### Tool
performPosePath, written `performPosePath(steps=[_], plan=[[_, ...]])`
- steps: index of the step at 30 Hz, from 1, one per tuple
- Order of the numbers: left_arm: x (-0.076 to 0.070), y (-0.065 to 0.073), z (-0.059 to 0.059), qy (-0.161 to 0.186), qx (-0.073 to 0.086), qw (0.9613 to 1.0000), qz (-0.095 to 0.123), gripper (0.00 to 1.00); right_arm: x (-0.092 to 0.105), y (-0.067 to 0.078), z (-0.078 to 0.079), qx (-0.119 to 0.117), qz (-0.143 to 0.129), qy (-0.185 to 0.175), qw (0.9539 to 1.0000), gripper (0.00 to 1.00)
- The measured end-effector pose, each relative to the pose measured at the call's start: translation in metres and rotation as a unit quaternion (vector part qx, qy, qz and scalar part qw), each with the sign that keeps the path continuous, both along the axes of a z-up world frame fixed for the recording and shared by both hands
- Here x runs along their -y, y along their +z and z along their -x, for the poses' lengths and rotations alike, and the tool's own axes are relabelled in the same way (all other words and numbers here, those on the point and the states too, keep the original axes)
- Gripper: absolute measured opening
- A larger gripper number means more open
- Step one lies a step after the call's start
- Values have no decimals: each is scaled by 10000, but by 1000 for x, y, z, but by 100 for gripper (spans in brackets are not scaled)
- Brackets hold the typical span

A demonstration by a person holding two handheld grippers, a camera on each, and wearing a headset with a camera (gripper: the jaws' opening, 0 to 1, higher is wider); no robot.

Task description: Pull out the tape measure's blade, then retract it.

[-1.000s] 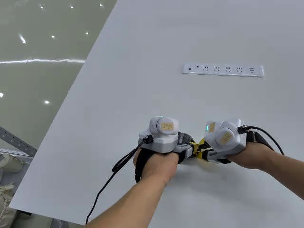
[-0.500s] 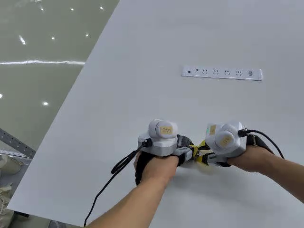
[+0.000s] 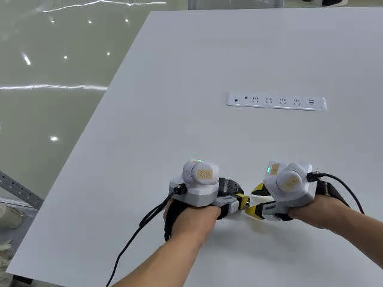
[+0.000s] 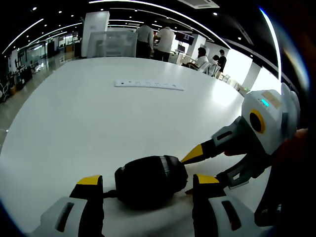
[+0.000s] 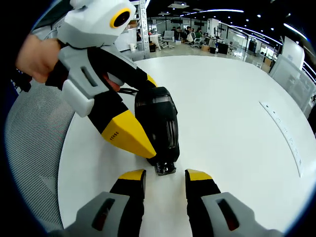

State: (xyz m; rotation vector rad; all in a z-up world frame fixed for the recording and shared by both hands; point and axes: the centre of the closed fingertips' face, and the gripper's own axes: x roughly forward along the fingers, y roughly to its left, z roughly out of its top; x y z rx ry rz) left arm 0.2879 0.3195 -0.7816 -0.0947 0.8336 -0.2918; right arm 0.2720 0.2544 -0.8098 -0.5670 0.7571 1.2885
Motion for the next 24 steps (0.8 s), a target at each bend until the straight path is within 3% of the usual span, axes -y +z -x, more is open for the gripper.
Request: performPosePath(steps=[5, 13, 24], plan=[[-4, 4, 6, -159, -5, 9999, -32, 73, 2, 8, 4, -57, -82, -244, 9997, 34], [-6, 13, 19, -535, 102, 9985, -102, 78, 9, 31, 8, -200, -416, -919, 9947, 45], [-12, 25, 42, -741, 146, 9971, -73, 82, 27, 66, 24, -258, -817, -1710, 9815, 57]])
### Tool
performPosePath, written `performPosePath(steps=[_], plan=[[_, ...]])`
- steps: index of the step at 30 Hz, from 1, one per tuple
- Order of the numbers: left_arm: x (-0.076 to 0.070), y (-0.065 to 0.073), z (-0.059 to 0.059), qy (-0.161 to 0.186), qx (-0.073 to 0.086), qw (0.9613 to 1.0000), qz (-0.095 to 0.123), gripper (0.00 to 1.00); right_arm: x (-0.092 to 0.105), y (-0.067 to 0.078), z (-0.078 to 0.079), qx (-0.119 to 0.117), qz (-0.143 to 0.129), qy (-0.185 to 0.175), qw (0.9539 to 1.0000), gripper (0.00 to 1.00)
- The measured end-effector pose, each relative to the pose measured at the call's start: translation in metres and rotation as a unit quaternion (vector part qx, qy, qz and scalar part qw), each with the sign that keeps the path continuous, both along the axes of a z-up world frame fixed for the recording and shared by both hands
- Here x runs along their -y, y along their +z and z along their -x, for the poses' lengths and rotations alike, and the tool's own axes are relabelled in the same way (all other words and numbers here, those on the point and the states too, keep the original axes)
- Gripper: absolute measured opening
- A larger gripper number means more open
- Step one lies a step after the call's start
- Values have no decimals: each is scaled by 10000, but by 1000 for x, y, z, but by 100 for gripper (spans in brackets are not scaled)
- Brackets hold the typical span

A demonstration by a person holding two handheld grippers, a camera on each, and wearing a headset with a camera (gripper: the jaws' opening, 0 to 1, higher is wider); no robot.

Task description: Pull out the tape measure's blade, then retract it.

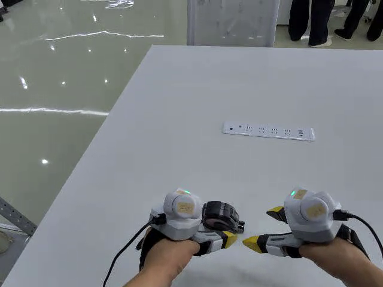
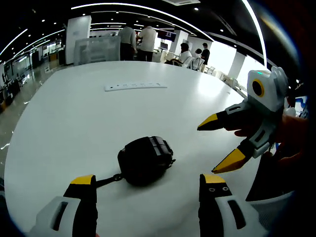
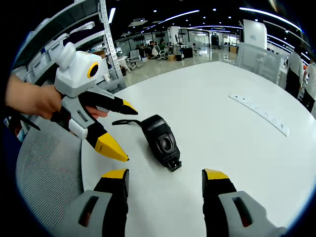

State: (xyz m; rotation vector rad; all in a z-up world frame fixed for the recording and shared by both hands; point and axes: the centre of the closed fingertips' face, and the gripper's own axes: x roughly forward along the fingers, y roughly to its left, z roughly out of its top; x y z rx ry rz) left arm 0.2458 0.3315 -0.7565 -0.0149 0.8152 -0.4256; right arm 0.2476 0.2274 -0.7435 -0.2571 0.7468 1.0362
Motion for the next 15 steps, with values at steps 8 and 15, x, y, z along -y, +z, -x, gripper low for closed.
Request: performPosePath(steps=[8, 15], plan=[[-4, 11, 16, -88, 33, 10000, 16, 86, 13, 20, 14, 54, -211, -432, 9988, 63], [-9, 21, 31, -149, 75, 9999, -25, 90, 19, 31, 27, 3, -376, -664, 9971, 67]])
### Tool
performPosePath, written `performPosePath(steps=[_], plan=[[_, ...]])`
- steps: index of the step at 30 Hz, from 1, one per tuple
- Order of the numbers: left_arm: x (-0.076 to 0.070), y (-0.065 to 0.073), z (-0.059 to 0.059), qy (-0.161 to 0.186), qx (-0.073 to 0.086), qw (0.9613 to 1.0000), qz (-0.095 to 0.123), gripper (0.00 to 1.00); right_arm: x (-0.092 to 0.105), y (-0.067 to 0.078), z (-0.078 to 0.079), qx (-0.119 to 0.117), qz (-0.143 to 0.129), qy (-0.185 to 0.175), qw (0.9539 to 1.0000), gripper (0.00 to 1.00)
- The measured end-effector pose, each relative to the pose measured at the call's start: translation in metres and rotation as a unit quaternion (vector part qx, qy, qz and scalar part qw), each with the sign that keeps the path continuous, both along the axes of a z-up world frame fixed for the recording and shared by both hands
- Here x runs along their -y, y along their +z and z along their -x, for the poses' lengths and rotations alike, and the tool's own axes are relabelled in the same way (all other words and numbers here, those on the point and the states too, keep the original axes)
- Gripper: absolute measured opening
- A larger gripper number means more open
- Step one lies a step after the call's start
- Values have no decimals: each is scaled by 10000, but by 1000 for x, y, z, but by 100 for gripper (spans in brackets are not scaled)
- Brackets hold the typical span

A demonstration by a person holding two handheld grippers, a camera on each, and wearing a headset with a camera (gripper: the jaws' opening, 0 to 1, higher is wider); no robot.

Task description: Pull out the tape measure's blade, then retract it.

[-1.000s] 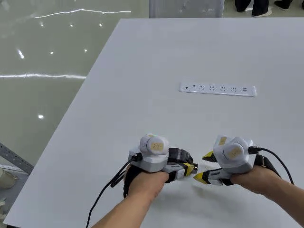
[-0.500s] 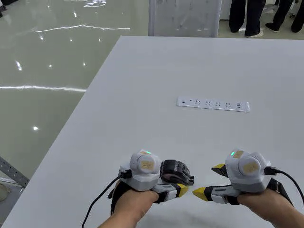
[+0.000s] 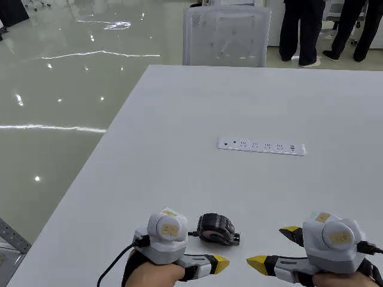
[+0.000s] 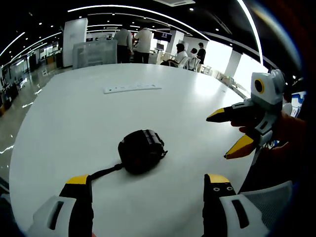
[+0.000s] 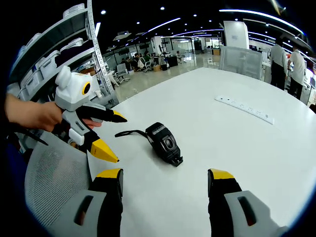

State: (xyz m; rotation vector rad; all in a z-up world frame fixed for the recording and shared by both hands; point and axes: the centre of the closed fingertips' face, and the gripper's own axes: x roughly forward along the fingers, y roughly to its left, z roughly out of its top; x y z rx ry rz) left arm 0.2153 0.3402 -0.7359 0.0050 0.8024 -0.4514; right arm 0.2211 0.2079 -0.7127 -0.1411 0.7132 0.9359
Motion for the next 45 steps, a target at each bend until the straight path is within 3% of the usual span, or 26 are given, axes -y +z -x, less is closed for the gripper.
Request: performPosePath(steps=[4, 9, 19, 45], plan=[[-2, 6, 8, -79, 41, 10000, 18, 90, 0, 8, 8, -85, -190, -61, 9998, 71], [-5, 15, 18, -153, 78, 9999, 8, 94, 5, 23, 12, 6, -291, -175, 9994, 74], [-18, 30, 35, -207, 169, 9996, -35, 97, 15, 48, 28, 101, -341, -267, 9990, 78], [-52, 74, 76, -61, 415, 9990, -118, 100, 70, 87, 64, 226, -169, -575, 9979, 89]])
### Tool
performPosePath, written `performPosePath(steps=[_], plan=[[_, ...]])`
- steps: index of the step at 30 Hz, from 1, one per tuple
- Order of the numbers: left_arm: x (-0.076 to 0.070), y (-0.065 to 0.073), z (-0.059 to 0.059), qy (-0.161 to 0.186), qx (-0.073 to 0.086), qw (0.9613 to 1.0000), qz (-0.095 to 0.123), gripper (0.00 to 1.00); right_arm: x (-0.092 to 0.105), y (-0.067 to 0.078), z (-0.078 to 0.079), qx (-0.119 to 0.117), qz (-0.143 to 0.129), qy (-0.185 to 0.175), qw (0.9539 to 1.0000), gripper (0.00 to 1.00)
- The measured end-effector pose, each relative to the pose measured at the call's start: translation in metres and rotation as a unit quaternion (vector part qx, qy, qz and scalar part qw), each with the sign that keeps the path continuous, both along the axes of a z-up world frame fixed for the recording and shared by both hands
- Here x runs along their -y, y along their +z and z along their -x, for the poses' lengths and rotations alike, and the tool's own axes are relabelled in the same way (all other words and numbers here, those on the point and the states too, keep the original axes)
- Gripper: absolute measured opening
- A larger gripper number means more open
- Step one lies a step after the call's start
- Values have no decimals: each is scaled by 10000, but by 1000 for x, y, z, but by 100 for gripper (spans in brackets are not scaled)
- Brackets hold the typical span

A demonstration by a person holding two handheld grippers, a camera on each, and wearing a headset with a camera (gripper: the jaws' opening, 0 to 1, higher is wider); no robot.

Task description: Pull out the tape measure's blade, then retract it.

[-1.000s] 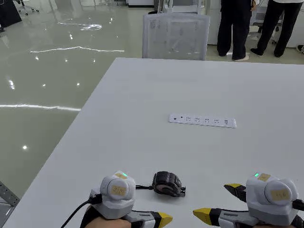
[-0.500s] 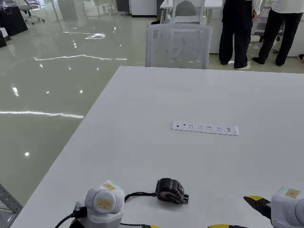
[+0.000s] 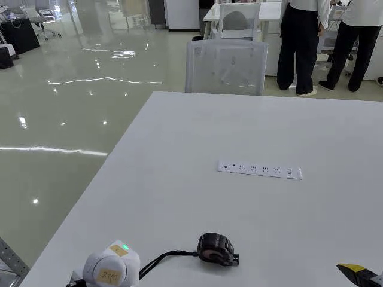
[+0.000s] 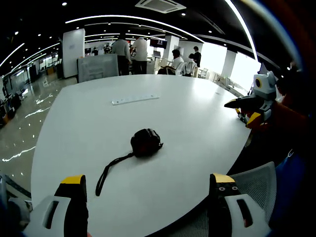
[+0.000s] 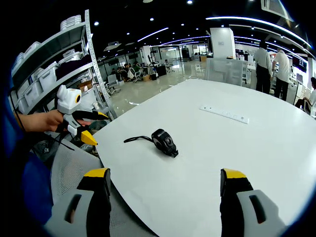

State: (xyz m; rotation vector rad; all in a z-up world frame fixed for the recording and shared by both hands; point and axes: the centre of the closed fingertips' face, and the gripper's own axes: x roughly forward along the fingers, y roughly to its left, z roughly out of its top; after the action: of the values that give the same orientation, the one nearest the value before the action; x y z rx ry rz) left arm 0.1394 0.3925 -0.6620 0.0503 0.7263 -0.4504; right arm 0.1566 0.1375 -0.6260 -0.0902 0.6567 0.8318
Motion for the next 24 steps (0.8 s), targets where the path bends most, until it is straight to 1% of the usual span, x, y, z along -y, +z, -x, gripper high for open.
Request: performPosePath(steps=[4, 7, 12, 16, 18, 21, 22, 24], plan=[[-5, 5, 8, 7, 17, 10000, -33, 100, 5, 6, 5, 18, 22, -31, 10000, 90], [-9, 8, 14, -7, 2, 10000, -40, 100, 9, 10, 8, 45, 72, -28, 10000, 91], [-17, 13, 20, -3, 18, 9999, -104, 100, 16, 17, 14, 46, 86, -65, 9999, 93], [-22, 16, 24, 8, 30, 9999, -152, 100, 21, 20, 20, 38, 156, -60, 9999, 96], [-25, 19, 24, 72, 49, 9999, -146, 100, 24, 20, 23, 10, 171, -50, 9998, 97], [-26, 21, 26, 12, 41, 9998, -181, 100, 29, 18, 26, -52, 185, -65, 9998, 98], [-28, 23, 26, 29, 66, 9998, -190, 100, 32, 16, 27, -60, 219, -85, 9997, 99], [-28, 24, 26, -9, 68, 9998, -202, 100, 34, 16, 29, -80, 224, -96, 9997, 100]])
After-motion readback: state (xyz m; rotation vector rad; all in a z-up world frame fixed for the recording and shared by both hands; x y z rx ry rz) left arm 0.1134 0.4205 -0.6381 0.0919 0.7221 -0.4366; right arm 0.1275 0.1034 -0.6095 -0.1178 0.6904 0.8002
